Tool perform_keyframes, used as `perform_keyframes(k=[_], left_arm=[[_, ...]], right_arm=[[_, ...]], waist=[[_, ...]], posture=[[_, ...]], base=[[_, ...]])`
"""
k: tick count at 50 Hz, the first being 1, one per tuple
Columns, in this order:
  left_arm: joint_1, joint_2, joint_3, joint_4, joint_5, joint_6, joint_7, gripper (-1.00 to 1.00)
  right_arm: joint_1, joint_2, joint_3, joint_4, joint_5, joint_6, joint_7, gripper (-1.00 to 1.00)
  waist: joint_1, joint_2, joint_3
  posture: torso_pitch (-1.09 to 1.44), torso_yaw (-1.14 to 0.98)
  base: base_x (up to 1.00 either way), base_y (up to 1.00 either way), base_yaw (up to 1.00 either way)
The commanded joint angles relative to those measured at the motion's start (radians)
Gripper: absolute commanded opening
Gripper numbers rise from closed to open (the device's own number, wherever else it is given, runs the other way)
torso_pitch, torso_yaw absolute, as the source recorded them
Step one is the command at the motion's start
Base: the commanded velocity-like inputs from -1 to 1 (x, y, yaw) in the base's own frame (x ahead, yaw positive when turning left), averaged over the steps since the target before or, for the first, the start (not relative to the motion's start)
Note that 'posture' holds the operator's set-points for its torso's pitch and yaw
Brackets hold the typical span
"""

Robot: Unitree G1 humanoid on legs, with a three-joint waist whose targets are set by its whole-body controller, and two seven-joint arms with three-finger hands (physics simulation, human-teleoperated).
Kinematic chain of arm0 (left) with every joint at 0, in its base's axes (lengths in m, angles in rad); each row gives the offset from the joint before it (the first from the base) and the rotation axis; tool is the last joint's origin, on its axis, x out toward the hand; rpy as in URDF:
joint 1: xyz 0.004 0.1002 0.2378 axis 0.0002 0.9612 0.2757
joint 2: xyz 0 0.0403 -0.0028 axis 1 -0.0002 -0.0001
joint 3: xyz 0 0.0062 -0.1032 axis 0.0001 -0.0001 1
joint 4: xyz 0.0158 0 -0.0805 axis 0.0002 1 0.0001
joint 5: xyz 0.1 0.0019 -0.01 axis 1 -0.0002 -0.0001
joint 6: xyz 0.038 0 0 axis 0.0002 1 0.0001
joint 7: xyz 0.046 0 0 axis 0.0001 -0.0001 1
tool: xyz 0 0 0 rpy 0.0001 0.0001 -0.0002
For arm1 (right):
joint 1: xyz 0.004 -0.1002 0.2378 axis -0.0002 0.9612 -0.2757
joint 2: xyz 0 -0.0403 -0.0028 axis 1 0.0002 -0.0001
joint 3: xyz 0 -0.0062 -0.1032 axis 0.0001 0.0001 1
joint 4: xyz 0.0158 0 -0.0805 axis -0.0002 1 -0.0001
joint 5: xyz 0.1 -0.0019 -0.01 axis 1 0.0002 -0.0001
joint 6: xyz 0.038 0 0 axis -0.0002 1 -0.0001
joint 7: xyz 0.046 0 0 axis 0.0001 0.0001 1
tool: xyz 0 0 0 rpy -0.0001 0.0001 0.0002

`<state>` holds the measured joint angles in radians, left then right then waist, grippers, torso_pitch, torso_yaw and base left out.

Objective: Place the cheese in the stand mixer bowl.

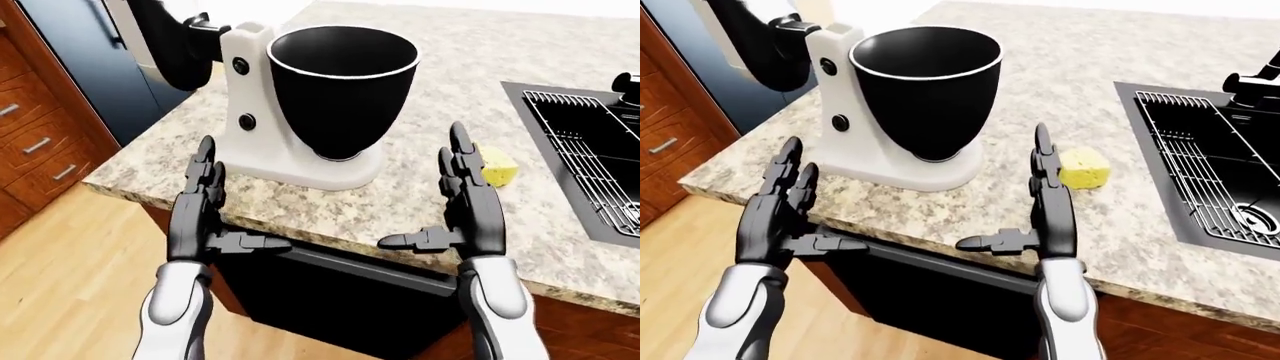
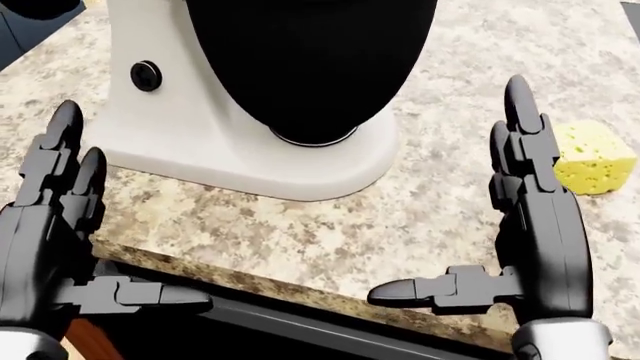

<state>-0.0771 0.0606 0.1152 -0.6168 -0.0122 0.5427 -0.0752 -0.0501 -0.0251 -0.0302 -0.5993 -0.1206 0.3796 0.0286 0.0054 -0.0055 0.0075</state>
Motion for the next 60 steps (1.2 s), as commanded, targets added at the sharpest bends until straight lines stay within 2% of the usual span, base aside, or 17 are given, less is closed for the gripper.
perform_keyframes(k=[1, 2, 7, 8, 16, 17, 18, 26, 28, 29, 30, 32, 35, 37, 42, 52, 60], left_arm=[[-0.015, 0.003, 0.004, -0.042, -0.004, -0.045, 0.001, 1.0], [-0.015, 0.004, 0.005, -0.043, -0.004, -0.045, 0.0, 1.0], [-0.014, 0.008, 0.019, -0.081, -0.014, -0.018, -0.001, 1.0], [-0.012, 0.01, 0.024, -0.101, -0.017, -0.003, -0.002, 1.0], [-0.009, 0.019, 0.062, -0.217, -0.046, 0.082, -0.005, 1.0], [-0.008, 0.019, 0.064, -0.215, -0.047, 0.08, -0.005, 1.0], [-0.008, 0.02, 0.065, -0.216, -0.047, 0.08, -0.005, 1.0], [-0.009, 0.022, 0.069, -0.211, -0.048, 0.074, -0.005, 1.0], [-0.009, 0.022, 0.07, -0.212, -0.048, 0.075, -0.005, 1.0], [-0.01, 0.022, 0.071, -0.213, -0.049, 0.076, -0.005, 1.0], [-0.008, 0.022, 0.07, -0.211, -0.048, 0.073, -0.005, 1.0], [-0.008, 0.022, 0.072, -0.212, -0.05, 0.074, -0.005, 1.0], [-0.005, 0.022, 0.071, -0.214, -0.049, 0.073, -0.005, 1.0], [-0.003, 0.021, 0.072, -0.215, -0.05, 0.071, -0.005, 1.0], [-0.001, 0.022, 0.076, -0.223, -0.053, 0.077, -0.006, 1.0], [-0.003, 0.024, 0.081, -0.223, -0.057, 0.079, -0.006, 1.0], [-0.004, 0.023, 0.077, -0.215, -0.056, 0.073, -0.004, 1.0]], right_arm=[[-0.018, -0.002, 0.0, -0.04, -0.003, -0.017, 0.0, 1.0], [-0.019, -0.002, 0.0, -0.041, -0.003, -0.016, 0.001, 1.0], [-0.027, -0.003, 0.0, -0.057, -0.009, 0.004, 0.006, 1.0], [-0.027, -0.003, -0.001, -0.058, -0.008, 0.004, 0.006, 1.0], [-0.024, -0.003, -0.003, -0.05, -0.007, -0.007, 0.007, 1.0], [-0.022, -0.002, -0.003, -0.05, -0.007, -0.008, 0.006, 1.0], [-0.022, -0.002, -0.002, -0.049, -0.007, -0.009, 0.006, 1.0], [-0.022, -0.002, -0.002, -0.043, -0.005, -0.016, 0.005, 1.0], [-0.022, -0.002, -0.003, -0.041, -0.005, -0.018, 0.005, 1.0], [-0.021, -0.002, -0.004, -0.039, -0.003, -0.02, 0.005, 1.0], [-0.022, -0.001, -0.003, -0.04, -0.005, -0.018, 0.003, 1.0], [-0.02, -0.002, -0.004, -0.044, -0.002, -0.019, 0.004, 1.0], [-0.022, -0.002, -0.004, -0.041, -0.003, -0.016, 0.004, 1.0], [-0.024, -0.003, -0.003, -0.039, -0.003, -0.016, 0.004, 1.0], [-0.039, -0.015, 0.002, -0.08, -0.035, 0.039, 0.015, 1.0], [-0.185, -0.093, -0.076, -0.239, -0.185, 0.339, 0.111, 1.0], [-0.258, -0.174, -0.216, -0.257, -0.171, 0.491, 0.127, 1.0]], waist=[[-0.001, 0.003, -0.018], [-0.001, 0.009, -0.031], [0.002, -0.002, 0.018], [0.0, 0.008, -0.009], [-0.009, 0.028, 0.021], [-0.008, 0.027, 0.001], [-0.007, 0.03, 0.009], [0.003, -0.011, 0.019], [0.0, -0.006, 0.011], [-0.002, -0.007, 0.024], [-0.002, -0.006, 0.003], [-0.01, -0.004, 0.031], [-0.016, 0.035, 0.012], [-0.018, 0.02, 0.02], [-0.012, 0.007, 0.0], [-0.001, -0.001, -0.004], [0.002, -0.005, -0.001]], posture=[[0.0, 0.0], [0.0, 0.0], [0.0, 0.0], [0.0, 0.0], [0.0, 0.0], [0.0, 0.0], [0.0, 0.0], [0.0, 0.0], [0.0, 0.0], [0.0, 0.0], [0.0, 0.0], [0.0, 0.0], [0.0, 0.0], [0.0, 0.0], [0.0, 0.0], [0.0, 0.0], [0.0, 0.0]], base=[[0.04, 0.0, 0.0], [0.05, 0.0, 0.0], [0.05, 0.0, 0.0], [0.05, 0.0, 0.0], [0.05, 0.0, 0.0], [0.05, 0.0, 0.0], [0.05, 0.0, 0.0], [0.06, 0.0, 0.0], [0.06, 0.0, 0.0], [0.05, 0.0, 0.0], [0.05, 0.0, 0.0], [0.05, 0.0, 0.0], [0.03, 0.0, 0.0], [0.01, 0.0, 0.0], [0.0, 0.0, 0.0], [0.0, 0.0, 0.0], [0.0, 0.0, 0.0]])
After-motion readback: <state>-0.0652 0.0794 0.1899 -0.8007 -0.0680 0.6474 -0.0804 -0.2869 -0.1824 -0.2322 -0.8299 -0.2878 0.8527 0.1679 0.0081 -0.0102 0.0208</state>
